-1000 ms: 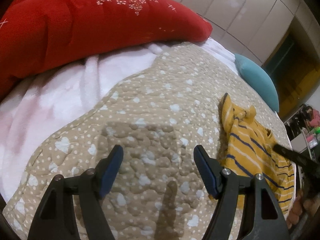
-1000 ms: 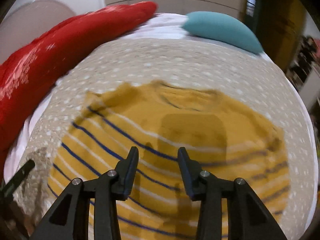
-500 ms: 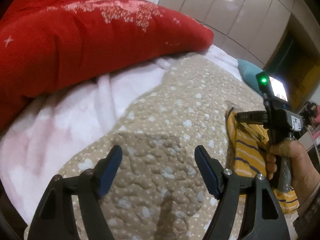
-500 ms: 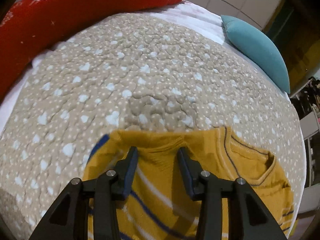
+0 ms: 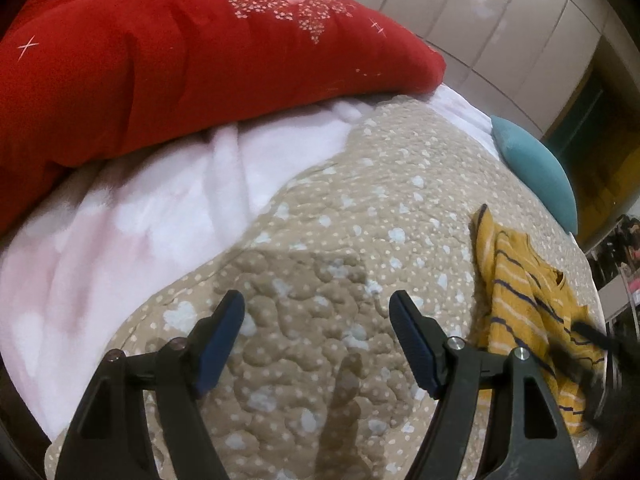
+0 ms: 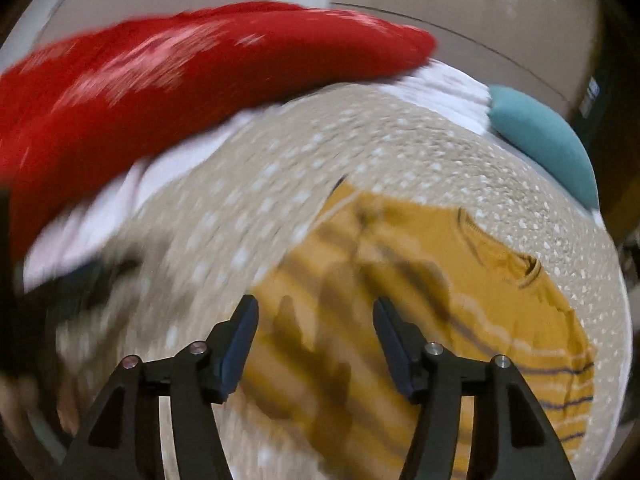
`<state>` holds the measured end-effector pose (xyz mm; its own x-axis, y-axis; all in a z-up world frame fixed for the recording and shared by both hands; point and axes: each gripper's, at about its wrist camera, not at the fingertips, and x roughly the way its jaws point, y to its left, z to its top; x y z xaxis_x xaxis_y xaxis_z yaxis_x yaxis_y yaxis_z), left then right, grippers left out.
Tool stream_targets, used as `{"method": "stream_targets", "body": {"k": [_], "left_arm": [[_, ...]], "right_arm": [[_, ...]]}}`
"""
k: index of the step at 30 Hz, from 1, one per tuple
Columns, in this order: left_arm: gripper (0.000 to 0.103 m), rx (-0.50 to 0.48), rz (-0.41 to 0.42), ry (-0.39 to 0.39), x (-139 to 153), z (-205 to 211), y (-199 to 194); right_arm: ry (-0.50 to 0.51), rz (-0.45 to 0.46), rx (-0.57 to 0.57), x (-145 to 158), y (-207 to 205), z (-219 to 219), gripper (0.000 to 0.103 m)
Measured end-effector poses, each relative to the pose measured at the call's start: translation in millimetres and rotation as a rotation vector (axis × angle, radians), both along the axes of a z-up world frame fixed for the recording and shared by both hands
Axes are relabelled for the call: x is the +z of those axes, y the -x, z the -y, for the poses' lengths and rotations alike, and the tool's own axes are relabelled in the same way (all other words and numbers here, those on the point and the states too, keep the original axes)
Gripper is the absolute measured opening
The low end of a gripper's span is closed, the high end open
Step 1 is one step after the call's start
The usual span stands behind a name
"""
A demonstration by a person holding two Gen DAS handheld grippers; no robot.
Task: Fold small clothes
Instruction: 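Press the folded sweater flat with the right gripper and release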
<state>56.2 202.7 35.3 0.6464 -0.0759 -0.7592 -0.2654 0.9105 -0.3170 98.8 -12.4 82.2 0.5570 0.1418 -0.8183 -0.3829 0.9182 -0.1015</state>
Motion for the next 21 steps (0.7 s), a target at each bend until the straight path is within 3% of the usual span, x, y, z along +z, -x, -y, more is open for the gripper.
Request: {"method": "stream_targets", "body": {"k": [4, 10, 15, 21], "left_arm": [[0.074, -0.005, 0.013, -0.003, 1.9, 0.7, 6.7], [0.074, 0.001, 0.027, -0.012, 4.3, -2.4, 10.1], [0.074, 0.011, 0.054, -0.039, 11.2, -4.6, 12.5], [0.074, 0.024, 0.108, -0.104, 22.7, 0.4, 17.0]], "right_arm": [[0.135, 0.038, 0.118, -22.6, 49.0, -22.2, 0.064], [0.297, 0.093, 0.126, -57.2, 59.1, -44.4, 0.064], [0.334, 0.154, 0.095, -67.5, 54.1, -52.9, 0.064], [0.298, 0.172, 0.032, -68.8, 38.8, -49.5, 0.068]]}}
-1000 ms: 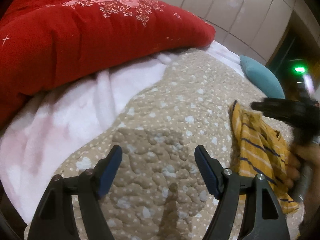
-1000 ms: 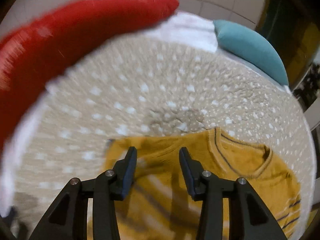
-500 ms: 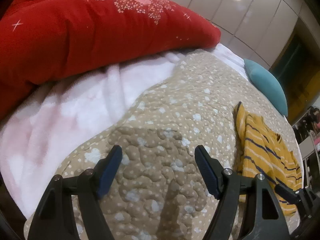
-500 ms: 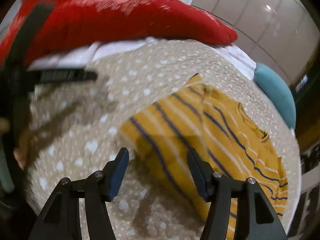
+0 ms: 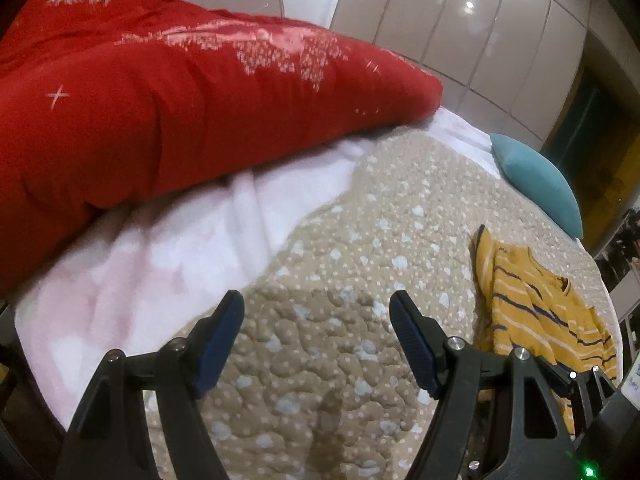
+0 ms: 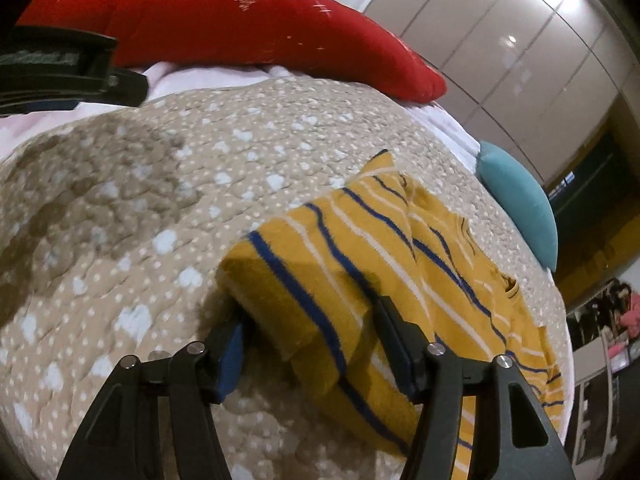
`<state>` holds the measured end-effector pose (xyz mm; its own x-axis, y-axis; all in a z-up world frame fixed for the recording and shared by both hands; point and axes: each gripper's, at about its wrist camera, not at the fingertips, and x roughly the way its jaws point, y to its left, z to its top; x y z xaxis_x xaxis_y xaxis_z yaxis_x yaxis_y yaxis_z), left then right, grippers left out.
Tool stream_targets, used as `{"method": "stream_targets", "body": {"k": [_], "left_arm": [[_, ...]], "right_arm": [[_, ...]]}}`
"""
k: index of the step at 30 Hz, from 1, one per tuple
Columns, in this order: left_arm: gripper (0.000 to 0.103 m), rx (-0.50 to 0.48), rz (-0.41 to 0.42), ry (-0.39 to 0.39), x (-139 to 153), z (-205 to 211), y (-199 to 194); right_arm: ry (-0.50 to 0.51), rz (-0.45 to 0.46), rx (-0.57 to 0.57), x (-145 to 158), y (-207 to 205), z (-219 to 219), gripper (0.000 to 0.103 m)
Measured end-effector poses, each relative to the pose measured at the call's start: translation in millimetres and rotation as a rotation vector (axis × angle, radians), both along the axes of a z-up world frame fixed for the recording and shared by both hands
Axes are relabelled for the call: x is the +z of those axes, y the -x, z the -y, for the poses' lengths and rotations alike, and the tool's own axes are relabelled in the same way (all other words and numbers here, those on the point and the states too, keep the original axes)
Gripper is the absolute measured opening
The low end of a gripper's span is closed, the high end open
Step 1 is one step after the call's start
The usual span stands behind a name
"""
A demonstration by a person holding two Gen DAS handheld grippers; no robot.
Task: Fold small clothes
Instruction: 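Press the folded sweater flat with the right gripper and release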
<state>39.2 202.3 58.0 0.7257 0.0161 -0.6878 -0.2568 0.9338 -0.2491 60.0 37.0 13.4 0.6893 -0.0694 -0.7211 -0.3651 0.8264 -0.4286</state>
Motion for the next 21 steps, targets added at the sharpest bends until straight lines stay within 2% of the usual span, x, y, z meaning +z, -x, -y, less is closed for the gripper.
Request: {"method": "stream_targets", "body": {"k": [9, 21], "left_arm": [[0.076, -0.03, 0.088, 0.025, 12.5, 4.4, 9.1], [0.078, -0.035, 0.101, 0.033, 14.0, 5.6, 11.0]], "right_arm": [[-0.041, 0.037, -0.048, -4.8, 4.2, 6.8, 0.075], [-0.055, 0.029, -0.088, -8.9, 1.3, 8.7, 0.085]]}}
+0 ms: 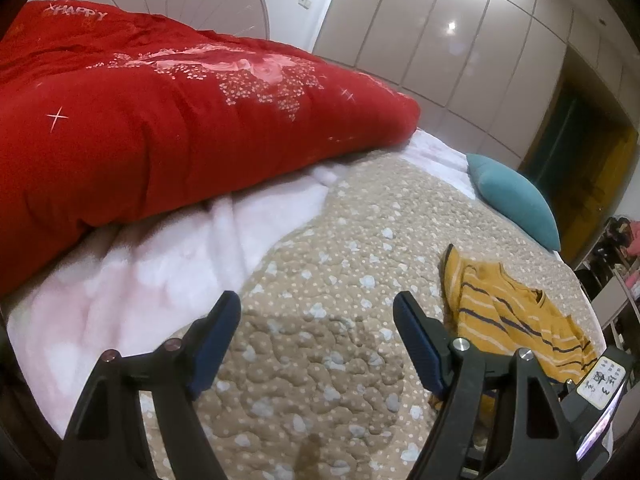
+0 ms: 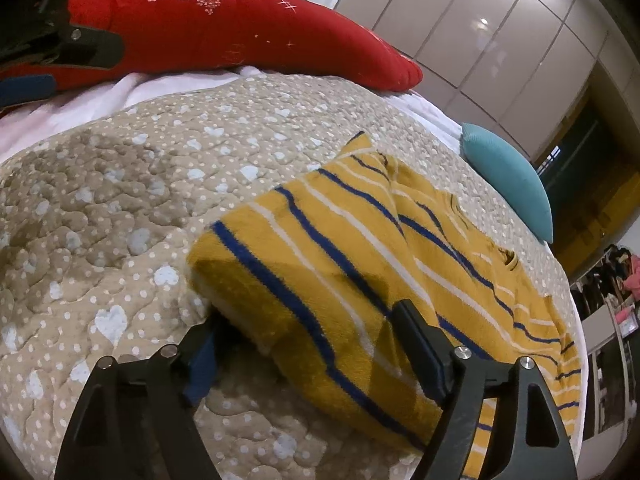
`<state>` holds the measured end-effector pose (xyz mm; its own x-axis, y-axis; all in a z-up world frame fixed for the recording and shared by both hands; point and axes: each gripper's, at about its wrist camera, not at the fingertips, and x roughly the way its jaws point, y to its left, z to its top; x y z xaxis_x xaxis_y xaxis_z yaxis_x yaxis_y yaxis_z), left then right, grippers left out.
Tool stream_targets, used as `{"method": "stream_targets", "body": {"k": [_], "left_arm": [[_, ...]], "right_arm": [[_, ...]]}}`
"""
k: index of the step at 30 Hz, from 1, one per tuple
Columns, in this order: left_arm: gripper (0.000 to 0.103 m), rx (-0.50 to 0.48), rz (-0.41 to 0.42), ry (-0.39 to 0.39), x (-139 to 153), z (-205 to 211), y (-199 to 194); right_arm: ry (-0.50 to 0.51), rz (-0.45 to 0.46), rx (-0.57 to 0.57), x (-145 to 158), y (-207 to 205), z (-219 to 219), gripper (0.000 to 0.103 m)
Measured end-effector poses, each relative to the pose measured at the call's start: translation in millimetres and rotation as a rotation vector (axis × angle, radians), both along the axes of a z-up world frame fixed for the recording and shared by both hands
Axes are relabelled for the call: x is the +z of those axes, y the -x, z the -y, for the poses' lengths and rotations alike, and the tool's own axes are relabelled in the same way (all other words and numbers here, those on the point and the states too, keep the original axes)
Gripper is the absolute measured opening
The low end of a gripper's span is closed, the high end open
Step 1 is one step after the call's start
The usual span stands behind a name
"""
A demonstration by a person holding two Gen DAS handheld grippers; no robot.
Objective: Fold small clothes
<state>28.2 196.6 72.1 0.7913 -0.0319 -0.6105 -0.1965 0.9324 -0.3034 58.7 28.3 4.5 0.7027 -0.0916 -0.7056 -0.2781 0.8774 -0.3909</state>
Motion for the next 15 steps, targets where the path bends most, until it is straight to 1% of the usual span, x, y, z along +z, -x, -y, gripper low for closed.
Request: {"method": "stream_targets", "body": {"k": [6, 15], "left_arm": [[0.078, -0.005, 0.004, 0.0, -0.2, 0.4, 0.3], [0.078, -0.003, -0.001, 0.009, -0.3, 0.0, 1.2]], "right_arm": [[0.009, 0.001, -0.005, -1.5, -0.7, 0.5, 0.087], [0.07, 0.047, -0.011, -3.0, 6.1, -8.0, 0.087]]}}
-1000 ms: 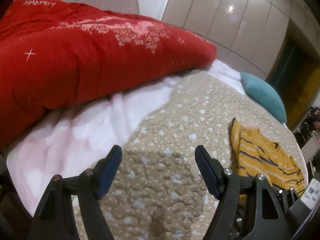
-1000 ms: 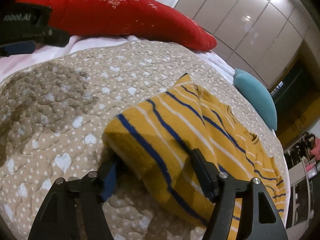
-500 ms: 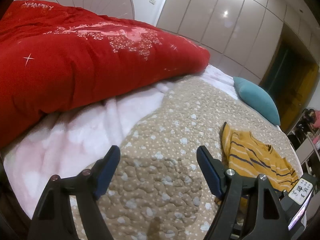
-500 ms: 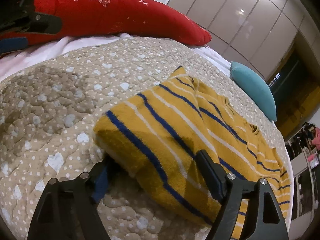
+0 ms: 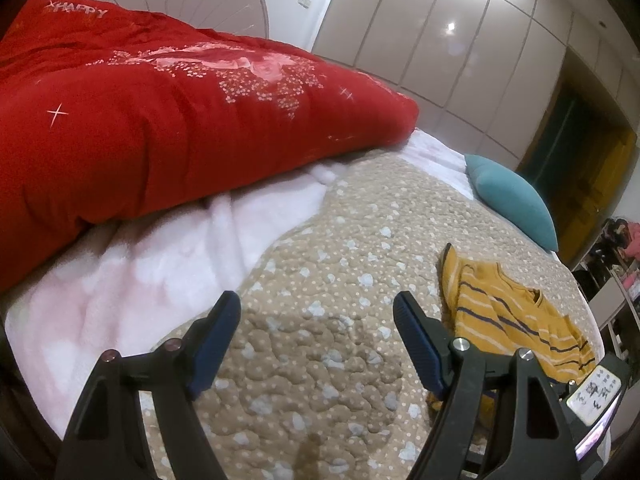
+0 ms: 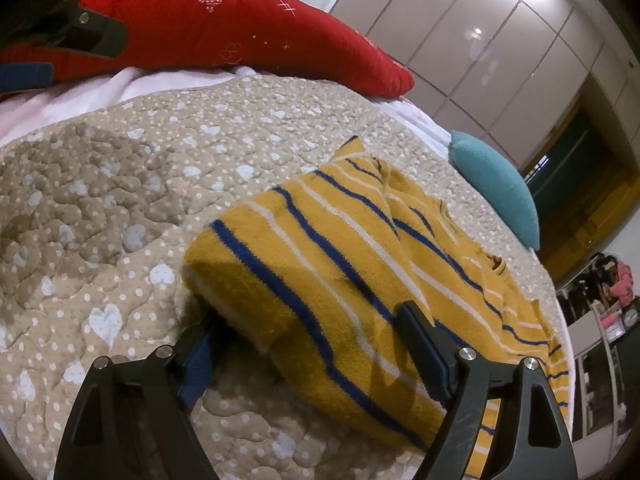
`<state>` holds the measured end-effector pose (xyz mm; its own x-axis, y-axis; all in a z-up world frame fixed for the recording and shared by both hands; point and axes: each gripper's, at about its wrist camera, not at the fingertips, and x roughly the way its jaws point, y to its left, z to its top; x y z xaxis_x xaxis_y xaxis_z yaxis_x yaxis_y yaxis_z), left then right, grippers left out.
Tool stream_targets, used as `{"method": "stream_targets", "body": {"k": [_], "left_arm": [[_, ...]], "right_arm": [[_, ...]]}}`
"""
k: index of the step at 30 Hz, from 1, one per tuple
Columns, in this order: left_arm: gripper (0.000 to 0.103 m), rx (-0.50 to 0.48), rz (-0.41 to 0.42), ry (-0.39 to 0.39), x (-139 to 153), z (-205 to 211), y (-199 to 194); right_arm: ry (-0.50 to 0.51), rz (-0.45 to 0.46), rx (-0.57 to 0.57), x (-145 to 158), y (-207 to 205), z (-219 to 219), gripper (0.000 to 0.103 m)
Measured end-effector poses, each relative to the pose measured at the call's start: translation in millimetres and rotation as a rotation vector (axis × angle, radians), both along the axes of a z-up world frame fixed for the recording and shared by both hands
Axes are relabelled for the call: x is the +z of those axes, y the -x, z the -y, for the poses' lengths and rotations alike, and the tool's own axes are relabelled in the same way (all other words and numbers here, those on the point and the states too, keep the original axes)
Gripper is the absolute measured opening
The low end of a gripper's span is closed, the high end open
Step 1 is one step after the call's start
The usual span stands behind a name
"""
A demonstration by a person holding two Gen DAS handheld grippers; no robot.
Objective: Fold small clothes
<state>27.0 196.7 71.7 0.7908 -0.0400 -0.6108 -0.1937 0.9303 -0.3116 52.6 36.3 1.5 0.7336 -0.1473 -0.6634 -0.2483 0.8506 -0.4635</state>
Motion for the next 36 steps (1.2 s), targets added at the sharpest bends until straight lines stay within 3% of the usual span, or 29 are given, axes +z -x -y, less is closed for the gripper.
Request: {"method": "stream_targets", "body": {"k": [5, 7, 13, 15, 16, 18, 20, 23, 27, 30, 33, 36], "left_arm": [[0.078, 0.036, -0.007, 0.033, -1.8, -14.2, 2.5], [0.078, 0.043, -0.007, 0.052, -2.9, -20.2, 3.7], [0.078, 0.037, 0.003, 0.046, -1.9, -21.2, 5.6], [0.078, 0.032, 0.0, 0.049, -2.4, -19.7, 4.6], [0.078, 0.029, 0.0, 0.052, -2.6, -18.8, 4.0], [0.078, 0.022, 0.001, 0.053, -2.1, -14.6, 3.0], [0.078, 0.017, 0.013, 0.053, 0.0, -10.3, 3.4], [0.078, 0.002, 0.051, 0.077, 6.4, -2.3, 7.6], [0.078, -0.035, 0.099, 0.057, 12.7, 23.5, 14.7], [0.078, -0.107, 0.1, 0.046, 11.0, 52.3, 18.4], [0.078, -0.197, 0.085, 0.031, 6.7, 85.3, 19.9], [0.078, -0.305, 0.041, 0.003, 0.7, 129.7, 16.0]], "right_arm": [[0.062, 0.034, -0.003, 0.4, 5.3, -7.2, 0.085], [0.115, 0.049, 0.006, 2.1, 7.1, -14.1, 0.076], [0.245, 0.043, 0.007, -5.6, -5.4, -36.5, 0.068], [0.237, 0.009, 0.021, -6.2, -13.0, -41.2, 0.05], [0.221, -0.025, 0.024, -6.8, -17.9, -42.5, 0.033], [0.205, -0.049, 0.023, -5.7, -21.0, -43.1, 0.024], [0.139, -0.066, 0.026, 3.5, -20.3, -37.3, 0.013], [-0.069, -0.087, -0.009, 39.7, -26.1, -7.3, 0.007], [-0.344, -0.006, -0.162, 108.3, -33.4, 78.1, 0.006], [-0.538, 0.059, -0.323, 139.3, -20.9, 179.8, 0.006], [-0.652, 0.107, -0.519, 130.1, 18.6, 287.6, 0.006], [-0.66, 0.05, -0.634, 90.2, 45.9, 341.7, 0.006]]}}
